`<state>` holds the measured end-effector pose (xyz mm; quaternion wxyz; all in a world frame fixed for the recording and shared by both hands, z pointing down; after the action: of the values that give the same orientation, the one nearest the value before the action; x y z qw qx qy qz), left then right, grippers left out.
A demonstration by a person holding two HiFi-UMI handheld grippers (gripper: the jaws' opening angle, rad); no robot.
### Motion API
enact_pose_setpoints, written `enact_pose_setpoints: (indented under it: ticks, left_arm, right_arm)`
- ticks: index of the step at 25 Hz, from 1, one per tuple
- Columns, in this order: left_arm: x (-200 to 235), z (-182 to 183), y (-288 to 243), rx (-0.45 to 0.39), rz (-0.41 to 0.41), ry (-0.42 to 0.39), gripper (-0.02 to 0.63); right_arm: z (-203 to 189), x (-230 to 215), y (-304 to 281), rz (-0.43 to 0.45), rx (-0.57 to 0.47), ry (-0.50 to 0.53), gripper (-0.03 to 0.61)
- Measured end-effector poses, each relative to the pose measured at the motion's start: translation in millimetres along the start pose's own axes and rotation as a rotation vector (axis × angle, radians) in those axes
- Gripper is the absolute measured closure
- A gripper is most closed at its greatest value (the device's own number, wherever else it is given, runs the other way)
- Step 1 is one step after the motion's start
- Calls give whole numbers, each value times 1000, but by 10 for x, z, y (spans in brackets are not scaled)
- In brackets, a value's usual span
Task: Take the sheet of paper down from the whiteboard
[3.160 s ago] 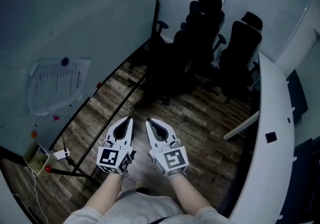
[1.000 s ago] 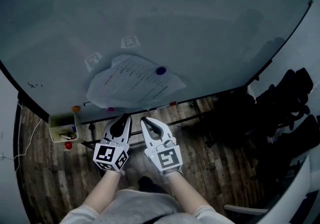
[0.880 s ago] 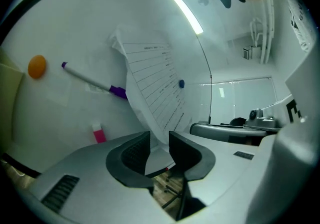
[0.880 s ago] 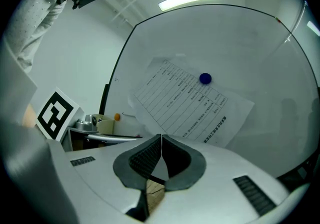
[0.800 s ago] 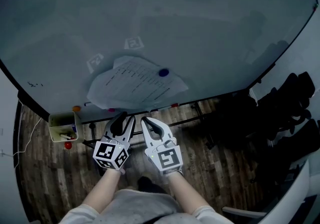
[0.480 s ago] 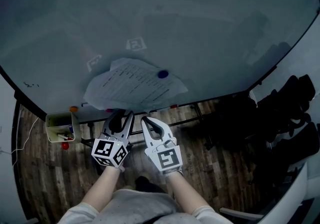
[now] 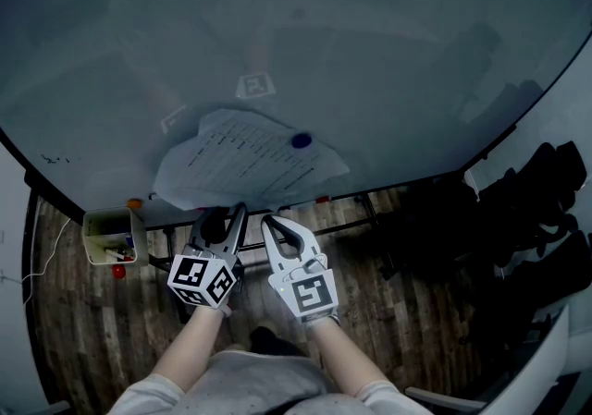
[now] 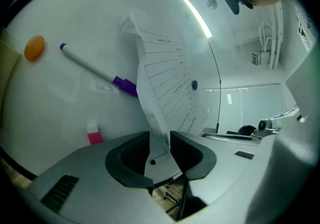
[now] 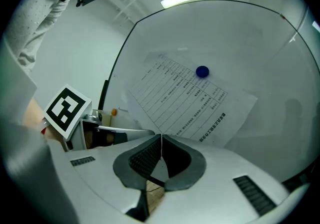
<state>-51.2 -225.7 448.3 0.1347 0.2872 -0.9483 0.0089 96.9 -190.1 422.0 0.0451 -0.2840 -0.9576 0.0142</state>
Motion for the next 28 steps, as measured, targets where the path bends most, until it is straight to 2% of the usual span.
enact_pose_setpoints:
  ticks: [4,6,10,17,28]
  left_arm:
    - [-6,47,-15,-15,16,-10,491]
    - [-30,72,-19,-22,21,-21,537]
    - [-75,98,-14,-20,25,-51,577]
    - [-80,85,22,-16,37,-65,581]
    - [-93,110,73,-14,53,-72,581]
  right_arm:
    - [-3,-29,26,3,-9,20,558]
    - [26,-55,41,-2,-15,34,558]
    - [110,-106,63,-34,-21,94,558]
    - [348,-270,47,-124,-20,203,557]
    - [742,-382,0,-151,-5,471,557]
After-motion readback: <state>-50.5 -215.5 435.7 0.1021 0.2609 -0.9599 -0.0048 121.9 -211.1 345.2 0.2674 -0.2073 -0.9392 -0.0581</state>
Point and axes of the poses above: the fingertips, and each gripper's own axes: y backward along the fingers, x to its left, z out of its top, the point moved 9 cm from there along y, backward along the fingers, and after that the axes turned 5 degrees about -y, right-handed, at the moved point
